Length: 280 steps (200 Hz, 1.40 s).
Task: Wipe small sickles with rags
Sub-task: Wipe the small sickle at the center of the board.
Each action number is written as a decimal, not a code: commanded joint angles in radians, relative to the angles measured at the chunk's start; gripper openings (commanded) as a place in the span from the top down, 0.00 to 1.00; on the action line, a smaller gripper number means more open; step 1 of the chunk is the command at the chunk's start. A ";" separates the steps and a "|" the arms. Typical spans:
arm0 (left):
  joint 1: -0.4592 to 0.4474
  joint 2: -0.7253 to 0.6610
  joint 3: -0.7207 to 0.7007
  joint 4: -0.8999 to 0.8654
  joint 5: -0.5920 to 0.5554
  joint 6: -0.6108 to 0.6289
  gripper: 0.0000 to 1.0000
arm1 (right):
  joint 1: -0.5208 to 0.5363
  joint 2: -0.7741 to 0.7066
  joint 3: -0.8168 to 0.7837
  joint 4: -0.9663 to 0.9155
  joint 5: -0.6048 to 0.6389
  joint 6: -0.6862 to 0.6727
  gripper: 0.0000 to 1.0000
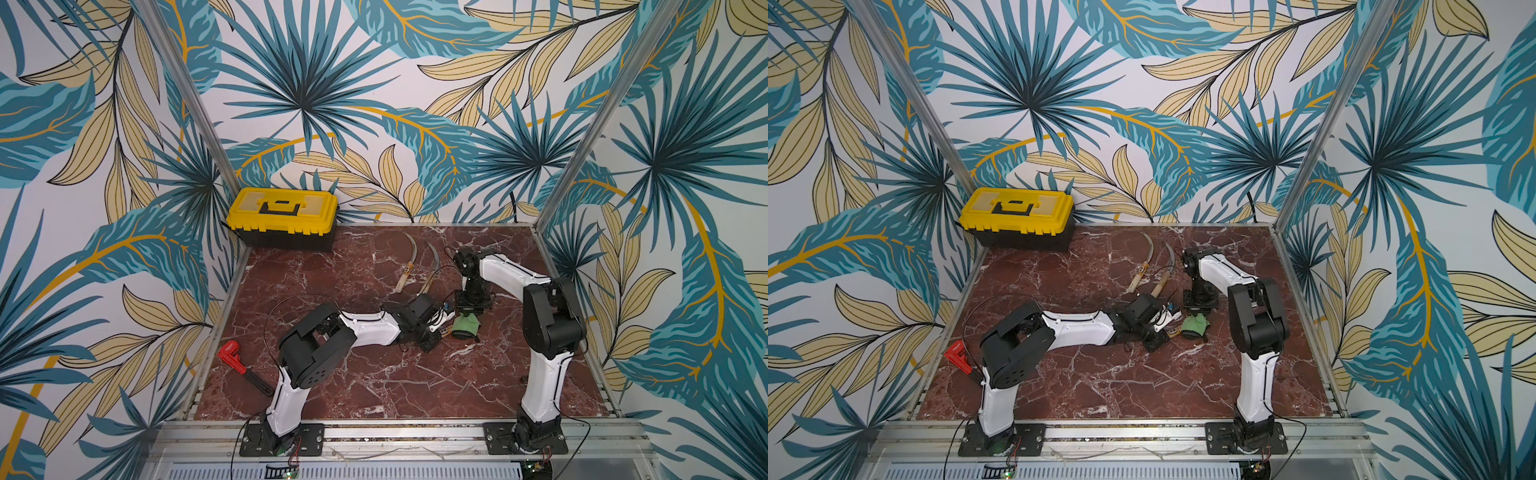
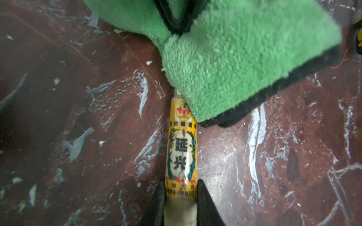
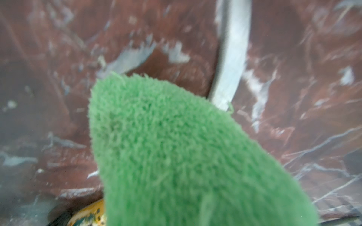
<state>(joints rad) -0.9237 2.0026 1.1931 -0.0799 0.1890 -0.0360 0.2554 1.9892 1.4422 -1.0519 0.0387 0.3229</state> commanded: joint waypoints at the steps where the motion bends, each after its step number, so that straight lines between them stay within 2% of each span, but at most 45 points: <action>1: -0.004 -0.009 -0.038 0.039 0.004 -0.031 1.00 | 0.024 0.014 -0.043 -0.068 -0.119 0.031 0.91; 42: -0.005 -0.023 -0.061 0.049 0.013 -0.034 1.00 | -0.055 0.043 0.188 -0.205 -0.014 -0.046 0.91; 84: -0.004 -0.023 -0.069 0.048 0.008 -0.051 1.00 | -0.134 0.261 0.487 -0.324 0.082 -0.130 0.91; 129: -0.005 -0.018 -0.059 0.048 0.009 -0.073 1.00 | -0.144 0.476 0.672 -0.407 0.103 -0.163 0.91; 162: -0.004 -0.009 -0.044 0.049 0.006 -0.085 1.00 | -0.107 0.458 0.566 -0.389 0.075 -0.158 0.91; 228: -0.006 -0.008 -0.035 0.063 0.014 -0.090 1.00 | 0.015 0.244 0.203 -0.254 -0.067 -0.083 0.91; 258: -0.010 -0.014 -0.042 0.063 0.024 -0.090 1.00 | 0.045 0.154 0.104 -0.159 -0.189 -0.056 0.91; 280: -0.015 -0.020 -0.050 0.066 0.026 -0.087 1.00 | 0.033 0.088 0.089 -0.123 -0.221 -0.044 0.91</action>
<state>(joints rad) -0.9279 1.9934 1.1507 -0.0101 0.1970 -0.1036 0.2863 2.1128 1.5631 -1.2850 -0.0048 0.2581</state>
